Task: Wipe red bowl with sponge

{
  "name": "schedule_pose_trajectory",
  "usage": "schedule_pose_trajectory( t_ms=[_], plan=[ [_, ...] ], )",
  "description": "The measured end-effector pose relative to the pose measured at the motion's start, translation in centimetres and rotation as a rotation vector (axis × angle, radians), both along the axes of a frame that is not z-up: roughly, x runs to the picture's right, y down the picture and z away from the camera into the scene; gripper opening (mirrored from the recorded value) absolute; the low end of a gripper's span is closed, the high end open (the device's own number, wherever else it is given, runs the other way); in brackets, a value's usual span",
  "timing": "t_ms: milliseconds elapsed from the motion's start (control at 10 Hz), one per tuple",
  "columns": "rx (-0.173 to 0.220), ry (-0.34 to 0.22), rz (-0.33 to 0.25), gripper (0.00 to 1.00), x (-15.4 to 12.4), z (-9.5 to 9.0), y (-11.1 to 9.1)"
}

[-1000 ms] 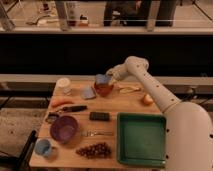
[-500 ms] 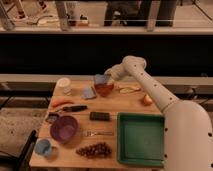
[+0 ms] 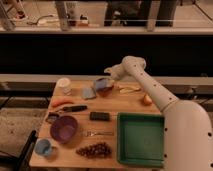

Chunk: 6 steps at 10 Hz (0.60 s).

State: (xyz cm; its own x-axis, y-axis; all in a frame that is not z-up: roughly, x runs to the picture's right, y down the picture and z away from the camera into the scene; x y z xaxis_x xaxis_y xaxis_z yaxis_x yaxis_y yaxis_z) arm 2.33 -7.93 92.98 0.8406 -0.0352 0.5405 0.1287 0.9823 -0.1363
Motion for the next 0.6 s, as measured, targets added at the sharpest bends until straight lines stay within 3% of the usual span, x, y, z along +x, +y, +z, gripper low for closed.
schedule_pose_trajectory(
  t_ms=[300,600],
  plan=[
    [0.016,0.002,0.006,0.8,0.1,-0.3,-0.3],
    [0.069,0.02,0.035,0.8,1.8,-2.7,-2.0]
  ],
)
